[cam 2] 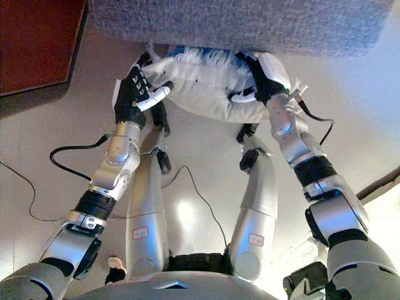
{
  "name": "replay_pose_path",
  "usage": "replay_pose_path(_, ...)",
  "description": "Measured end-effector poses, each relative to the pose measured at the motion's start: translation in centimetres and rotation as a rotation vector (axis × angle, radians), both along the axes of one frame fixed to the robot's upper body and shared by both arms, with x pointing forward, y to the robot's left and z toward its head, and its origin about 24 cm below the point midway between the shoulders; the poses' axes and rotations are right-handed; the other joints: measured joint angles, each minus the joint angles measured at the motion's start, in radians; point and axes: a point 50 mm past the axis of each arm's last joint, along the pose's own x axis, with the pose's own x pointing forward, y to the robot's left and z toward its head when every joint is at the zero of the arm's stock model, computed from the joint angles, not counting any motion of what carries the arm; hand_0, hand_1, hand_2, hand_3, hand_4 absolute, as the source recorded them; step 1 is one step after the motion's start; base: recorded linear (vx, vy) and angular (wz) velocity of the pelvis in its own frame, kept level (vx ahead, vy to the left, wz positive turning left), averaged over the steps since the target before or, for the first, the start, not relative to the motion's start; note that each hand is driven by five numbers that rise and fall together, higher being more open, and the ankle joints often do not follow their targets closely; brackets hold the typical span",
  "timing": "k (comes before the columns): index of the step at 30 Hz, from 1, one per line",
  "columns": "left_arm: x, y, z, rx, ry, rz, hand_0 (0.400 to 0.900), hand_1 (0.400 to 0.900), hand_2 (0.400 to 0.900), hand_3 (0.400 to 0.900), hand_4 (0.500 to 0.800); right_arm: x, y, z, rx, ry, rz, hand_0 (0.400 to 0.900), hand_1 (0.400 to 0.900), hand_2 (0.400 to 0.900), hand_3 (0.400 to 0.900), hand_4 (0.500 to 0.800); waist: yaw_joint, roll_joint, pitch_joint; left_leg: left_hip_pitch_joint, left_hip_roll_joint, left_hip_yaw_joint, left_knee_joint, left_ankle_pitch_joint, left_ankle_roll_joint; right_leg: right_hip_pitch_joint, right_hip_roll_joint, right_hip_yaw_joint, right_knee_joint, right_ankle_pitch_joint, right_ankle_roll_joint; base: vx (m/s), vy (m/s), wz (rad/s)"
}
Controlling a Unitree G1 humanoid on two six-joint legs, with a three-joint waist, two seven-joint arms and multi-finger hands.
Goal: Pick up the pillow and put it on the sofa.
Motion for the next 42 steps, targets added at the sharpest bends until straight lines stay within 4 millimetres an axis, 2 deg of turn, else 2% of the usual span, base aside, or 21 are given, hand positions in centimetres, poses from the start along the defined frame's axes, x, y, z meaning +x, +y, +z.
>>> replay_pose_path(8, 0.3, 0.3, 1.2, 0.0, -0.036, 0.015, 0.9, 0.9, 0.9, 0.9, 0.8, 0.6, 0.6, 2.6, 0.01, -0.058, 0.018, 0.9, 0.9, 0.9, 0.9, 0.8, 0.004, 0.0, 0.0, -0.143, -0.001, -0.027, 0.085, -0.02, -0.004, -0.121, -0.016, 0.003, 0.063, -0.02, -0.007, 0.0, 0.003, 0.04)
replay_pose_path(9, 0.3, 0.3, 1.2, -0.007, -0.034, 0.016, 0.9, 0.9, 0.9, 0.9, 0.8, 0.6, 0.6, 2.8, 0.012, -0.063, 0.02, 0.449, 0.449, 0.449, 0.449, 0.529, 0.004, -0.001, 0.0, -0.155, -0.001, -0.031, 0.091, -0.02, -0.004, -0.132, -0.017, 0.002, 0.071, -0.021, -0.009, 0.01, -0.001, 0.05)
replay_pose_path(10, 0.3, 0.3, 1.1, -0.015, -0.032, 0.017, 0.9, 0.9, 0.9, 0.9, 0.8, 0.6, 0.6, 3.0, 0.016, -0.066, 0.022, 0.4, 0.4, 0.4, 0.4, 0.5, 0.004, -0.001, -0.001, -0.164, -0.001, -0.033, 0.094, -0.02, -0.004, -0.14, -0.017, 0.003, 0.076, -0.022, -0.009, 0.01, -0.011, 0.05)
replay_pose_path(19, 0.3, 0.2, 1.3, -0.017, -0.036, 0.014, 0.9, 0.9, 0.9, 0.9, 0.8, 0.6, 0.7, 3.2, 0.069, -0.07, 0.034, 0.4, 0.4, 0.4, 0.4, 0.5, 0.004, -0.001, -0.001, -0.173, -0.005, -0.037, 0.093, -0.018, -0.001, -0.152, -0.018, 0.003, 0.075, -0.022, -0.009, 0.0, 0.001, 0.01)
replay_pose_path(27, 0.4, 0.3, 1.5, -0.025, -0.044, 0.033, 0.9, 0.9, 0.9, 0.9, 0.8, 0.5, 0.5, 2.3, 0.084, -0.049, 0.026, 0.4, 0.4, 0.4, 0.4, 0.5, 0.013, -0.002, 0.0, -0.149, -0.007, -0.033, 0.088, -0.018, -0.001, -0.131, -0.017, 0.005, 0.077, -0.022, -0.009, 0.0, 0.0, 0.0)
replay_pose_path(33, 0.3, 0.7, 0.7, -0.074, -0.026, 0.093, 0.9, 0.9, 0.9, 0.9, 0.8, -0.7, 0.3, -1.3, 0.116, 0.024, 0.017, 0.4, 0.4, 0.4, 0.4, 0.5, 0.017, -0.006, 0.004, 0.019, -0.017, -0.027, 0.011, -0.006, -0.003, 0.03, -0.013, -0.008, 0.019, -0.028, 0.004, 0.01, 0.005, -0.04)
replay_pose_path(37, -0.1, 1.3, -0.7, -0.133, 0.01, 0.162, 0.9, 0.9, 0.9, 0.9, 0.8, -2.7, 0.1, -4.7, 0.137, 0.077, 0.011, 0.4, 0.4, 0.4, 0.4, 0.5, 0.031, -0.011, 0.004, 0.21, -0.019, -0.025, -0.06, 0.001, -0.01, 0.231, 0.005, -0.019, -0.054, -0.016, 0.022, 0.01, 0.017, -0.08)
replay_pose_path(42, -1.6, 3.7, -2.7, -0.167, 0.046, 0.257, 0.9, 0.9, 0.9, 0.9, 0.8, -5.4, 0.1, -7.5, 0.154, 0.129, 0.031, 0.4, 0.4, 0.4, 0.4, 0.5, 0.014, -0.047, 0.002, 0.494, -0.012, -0.011, -0.12, -0.027, -0.012, 0.541, 0.035, -0.03, -0.176, -0.005, 0.05, 0.16, 0.017, -0.16)
